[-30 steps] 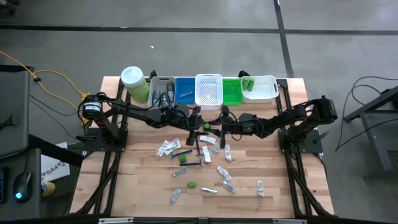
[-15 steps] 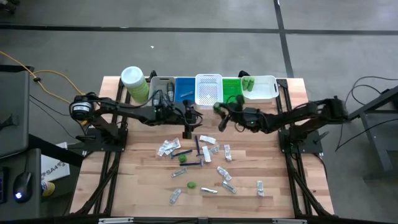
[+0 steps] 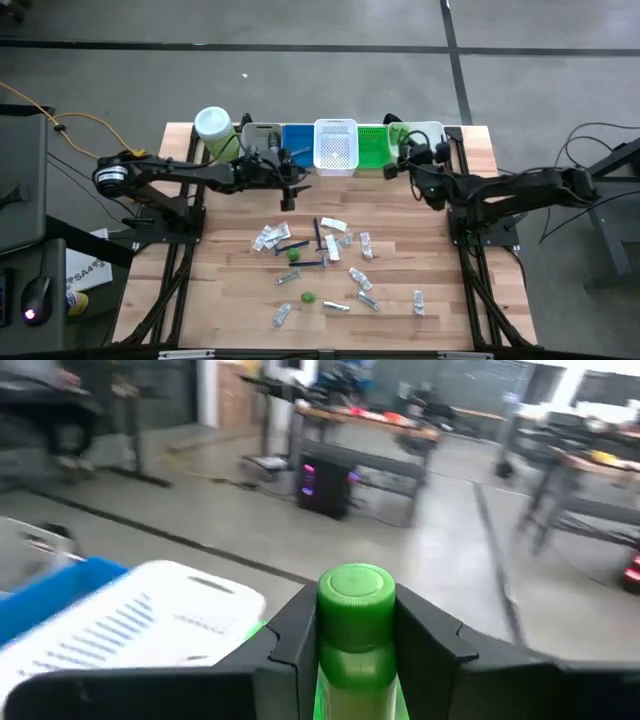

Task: Pick & Place Travel size toiletries
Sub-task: Put the top left green shampoo into the right white bin

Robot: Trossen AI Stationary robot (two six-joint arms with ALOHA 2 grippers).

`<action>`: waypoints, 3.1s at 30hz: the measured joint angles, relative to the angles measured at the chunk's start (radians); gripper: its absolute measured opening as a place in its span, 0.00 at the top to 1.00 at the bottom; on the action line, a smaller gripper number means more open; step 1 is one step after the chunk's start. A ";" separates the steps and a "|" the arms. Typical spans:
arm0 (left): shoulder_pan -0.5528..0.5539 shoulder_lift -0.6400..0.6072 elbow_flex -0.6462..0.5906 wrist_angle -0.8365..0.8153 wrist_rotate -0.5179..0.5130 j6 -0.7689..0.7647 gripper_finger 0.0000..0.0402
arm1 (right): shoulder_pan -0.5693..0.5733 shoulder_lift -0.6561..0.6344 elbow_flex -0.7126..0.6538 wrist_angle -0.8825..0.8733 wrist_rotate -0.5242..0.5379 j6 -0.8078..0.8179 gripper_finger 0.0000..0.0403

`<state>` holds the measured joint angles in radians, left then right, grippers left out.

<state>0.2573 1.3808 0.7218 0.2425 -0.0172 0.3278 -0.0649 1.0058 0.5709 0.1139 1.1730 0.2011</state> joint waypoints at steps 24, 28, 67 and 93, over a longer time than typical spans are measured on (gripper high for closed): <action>0.000 -0.005 0.000 0.001 0.026 0.004 0.54 | -0.276 -0.018 -0.056 -0.288 -0.038 0.409 0.78; 0.000 -0.005 0.000 0.001 0.026 0.001 0.54 | -0.327 -0.018 -0.103 -0.205 -0.084 0.409 0.78; -0.002 -0.004 0.000 0.004 0.027 -0.019 0.54 | -0.707 0.591 -0.288 0.896 -0.398 0.134 0.77; -0.002 -0.004 0.001 0.017 0.029 -0.020 0.54 | -0.756 0.671 -0.234 0.901 -0.541 0.110 0.71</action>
<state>0.2550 1.3769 0.7223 0.2596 0.0120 0.3080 -0.8207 1.6764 0.3367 1.0149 0.6322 0.3111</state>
